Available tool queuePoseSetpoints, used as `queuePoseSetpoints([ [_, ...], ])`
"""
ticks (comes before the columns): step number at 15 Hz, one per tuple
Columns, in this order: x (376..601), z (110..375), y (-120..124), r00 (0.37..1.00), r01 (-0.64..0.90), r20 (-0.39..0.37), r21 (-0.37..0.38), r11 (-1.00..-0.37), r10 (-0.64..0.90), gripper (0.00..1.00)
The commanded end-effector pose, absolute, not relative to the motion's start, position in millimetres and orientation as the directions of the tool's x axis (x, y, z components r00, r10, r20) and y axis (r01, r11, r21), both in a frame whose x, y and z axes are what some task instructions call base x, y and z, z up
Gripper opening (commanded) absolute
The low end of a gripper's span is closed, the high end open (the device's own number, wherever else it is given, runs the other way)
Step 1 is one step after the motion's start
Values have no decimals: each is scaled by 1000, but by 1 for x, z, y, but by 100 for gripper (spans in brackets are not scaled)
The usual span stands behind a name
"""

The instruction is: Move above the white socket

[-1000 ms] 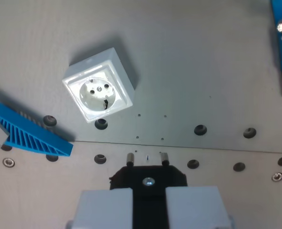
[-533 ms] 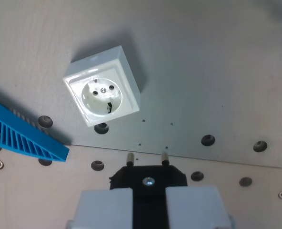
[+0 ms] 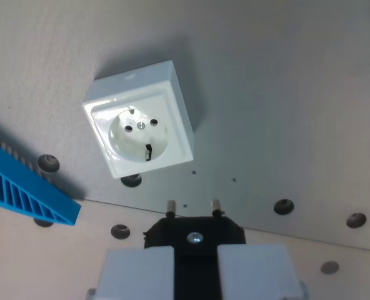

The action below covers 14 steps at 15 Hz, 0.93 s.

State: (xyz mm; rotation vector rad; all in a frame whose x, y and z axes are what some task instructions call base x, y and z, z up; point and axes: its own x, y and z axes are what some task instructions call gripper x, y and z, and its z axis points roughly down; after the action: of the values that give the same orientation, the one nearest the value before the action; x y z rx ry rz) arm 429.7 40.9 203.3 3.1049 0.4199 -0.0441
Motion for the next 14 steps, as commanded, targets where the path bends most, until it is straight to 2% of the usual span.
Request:
queuePoseSetpoints([
  [1, 423, 187, 45, 916, 396, 64, 18, -918, 396, 0],
  [14, 408, 133, 60, 882, 466, 69, 25, -885, 466, 0],
])
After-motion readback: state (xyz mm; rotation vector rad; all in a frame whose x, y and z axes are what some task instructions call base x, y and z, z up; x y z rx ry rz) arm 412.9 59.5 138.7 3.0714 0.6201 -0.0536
